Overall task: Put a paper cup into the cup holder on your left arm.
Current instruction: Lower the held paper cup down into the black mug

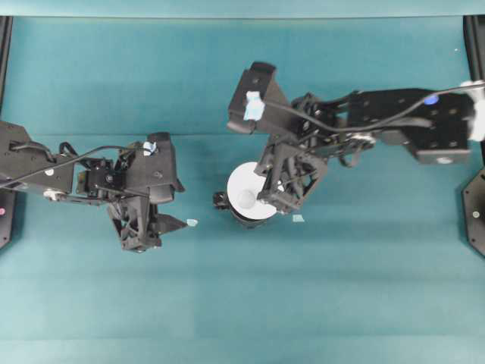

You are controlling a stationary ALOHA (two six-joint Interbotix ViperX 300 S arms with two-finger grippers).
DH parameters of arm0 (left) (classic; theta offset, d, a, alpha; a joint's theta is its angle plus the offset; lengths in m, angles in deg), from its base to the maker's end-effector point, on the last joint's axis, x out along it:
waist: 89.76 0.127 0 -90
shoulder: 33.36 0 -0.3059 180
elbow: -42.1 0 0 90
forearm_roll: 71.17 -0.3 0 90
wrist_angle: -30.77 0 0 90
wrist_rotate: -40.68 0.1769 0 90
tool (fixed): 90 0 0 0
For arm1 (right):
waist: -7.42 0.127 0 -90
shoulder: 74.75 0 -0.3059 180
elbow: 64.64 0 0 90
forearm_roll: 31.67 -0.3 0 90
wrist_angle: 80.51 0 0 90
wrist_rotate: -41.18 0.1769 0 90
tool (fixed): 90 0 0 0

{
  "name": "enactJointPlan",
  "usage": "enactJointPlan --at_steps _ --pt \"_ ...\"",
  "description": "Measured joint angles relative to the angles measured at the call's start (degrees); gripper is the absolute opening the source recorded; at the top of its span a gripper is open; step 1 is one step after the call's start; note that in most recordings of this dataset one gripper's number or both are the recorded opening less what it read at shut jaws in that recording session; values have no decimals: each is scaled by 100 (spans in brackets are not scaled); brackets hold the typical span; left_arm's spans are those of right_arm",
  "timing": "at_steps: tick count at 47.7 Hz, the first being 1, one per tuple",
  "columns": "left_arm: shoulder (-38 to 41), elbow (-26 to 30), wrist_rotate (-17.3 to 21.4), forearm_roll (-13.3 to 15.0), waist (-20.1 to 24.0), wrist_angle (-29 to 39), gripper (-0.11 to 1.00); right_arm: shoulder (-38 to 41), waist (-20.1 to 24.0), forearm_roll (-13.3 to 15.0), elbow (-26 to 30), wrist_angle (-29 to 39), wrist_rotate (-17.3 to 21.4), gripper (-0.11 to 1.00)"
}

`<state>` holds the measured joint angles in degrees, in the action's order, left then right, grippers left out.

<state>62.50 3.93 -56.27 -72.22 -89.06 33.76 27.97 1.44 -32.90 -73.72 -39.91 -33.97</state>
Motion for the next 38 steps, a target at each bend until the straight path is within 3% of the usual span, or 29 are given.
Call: enactJointPlan --at_steps 8,38 --pt "9 0 9 0 9 0 82 141 -26 18 -9 -220 0 -7" --pt "88 0 9 0 53 -141 82 246 -158 123 -141 -18 0 -7"
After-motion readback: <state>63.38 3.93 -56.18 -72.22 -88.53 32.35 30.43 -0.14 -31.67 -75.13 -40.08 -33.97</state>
